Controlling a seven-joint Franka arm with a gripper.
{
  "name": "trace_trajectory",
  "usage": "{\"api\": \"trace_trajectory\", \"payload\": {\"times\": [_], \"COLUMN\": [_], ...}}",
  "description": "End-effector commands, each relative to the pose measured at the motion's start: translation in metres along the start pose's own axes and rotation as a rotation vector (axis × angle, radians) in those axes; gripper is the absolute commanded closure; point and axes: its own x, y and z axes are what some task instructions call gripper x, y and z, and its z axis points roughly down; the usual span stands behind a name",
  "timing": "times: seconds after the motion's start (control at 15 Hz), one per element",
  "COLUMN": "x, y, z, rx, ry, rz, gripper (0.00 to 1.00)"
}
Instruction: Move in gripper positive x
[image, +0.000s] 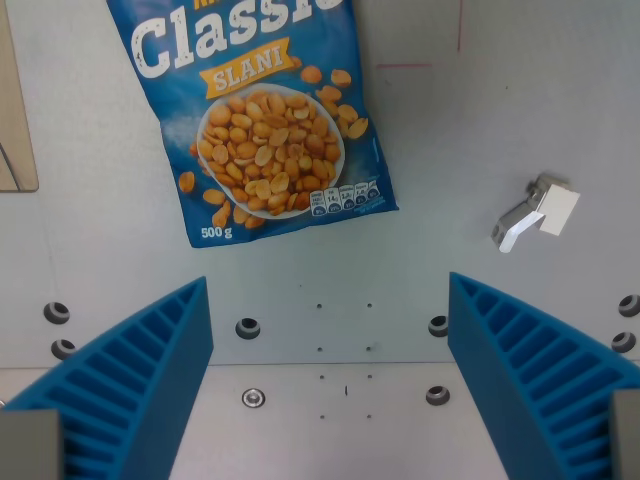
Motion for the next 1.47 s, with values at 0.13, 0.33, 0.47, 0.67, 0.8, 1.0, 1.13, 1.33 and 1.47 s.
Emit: {"api": "trace_trajectory", "payload": {"times": [0.13, 0.33, 0.47, 0.67, 0.8, 1.0, 1.13, 1.33, 1.47], "x": [0.010, 0.025, 0.035, 0.050, 0.060, 0.075, 0.085, 0.100, 0.110], "y": [0.000, 0.000, 0.000, 0.000, 0.000, 0.000, 0.000, 0.000, 0.000], "z": [-0.003, -0.003, -0.004, -0.004, -0.004, -0.004, -0.004, -0.004, -0.004], "rx": [0.000, 0.000, 0.000, 0.000, 0.000, 0.000, 0.000, 0.000, 0.000], "ry": [0.007, 0.007, 0.007, 0.007, 0.007, 0.007, 0.007, 0.007, 0.007], "rz": [0.000, 0.000, 0.000, 0.000, 0.000, 0.000, 0.000, 0.000, 0.000], "gripper": [0.00, 0.00, 0.00, 0.00, 0.00, 0.00, 0.00, 0.00, 0.00]}}
